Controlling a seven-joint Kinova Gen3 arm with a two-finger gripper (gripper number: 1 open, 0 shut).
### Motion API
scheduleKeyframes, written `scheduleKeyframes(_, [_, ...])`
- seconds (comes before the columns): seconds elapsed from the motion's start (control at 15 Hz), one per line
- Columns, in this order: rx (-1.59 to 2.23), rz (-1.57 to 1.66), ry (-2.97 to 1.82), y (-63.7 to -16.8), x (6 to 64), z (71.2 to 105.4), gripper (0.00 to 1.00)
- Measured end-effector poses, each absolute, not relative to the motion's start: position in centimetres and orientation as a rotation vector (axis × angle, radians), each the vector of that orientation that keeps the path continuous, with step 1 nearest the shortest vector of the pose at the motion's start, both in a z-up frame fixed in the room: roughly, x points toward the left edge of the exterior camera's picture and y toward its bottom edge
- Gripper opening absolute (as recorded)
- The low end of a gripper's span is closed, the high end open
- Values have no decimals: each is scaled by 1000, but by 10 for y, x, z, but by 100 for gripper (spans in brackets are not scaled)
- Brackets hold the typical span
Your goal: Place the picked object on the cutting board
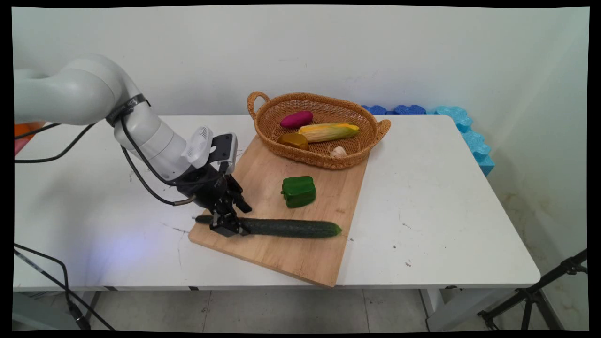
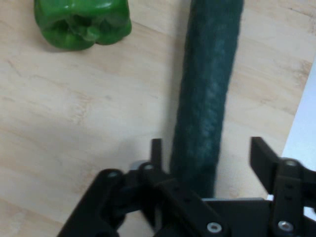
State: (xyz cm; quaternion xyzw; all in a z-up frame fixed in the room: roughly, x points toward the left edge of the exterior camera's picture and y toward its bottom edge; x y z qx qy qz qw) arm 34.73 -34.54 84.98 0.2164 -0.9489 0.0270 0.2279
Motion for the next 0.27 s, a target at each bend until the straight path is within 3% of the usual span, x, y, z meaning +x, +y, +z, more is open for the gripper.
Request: scheduleKeyframes(0.27, [609,77,-2591,-344,343,856,100])
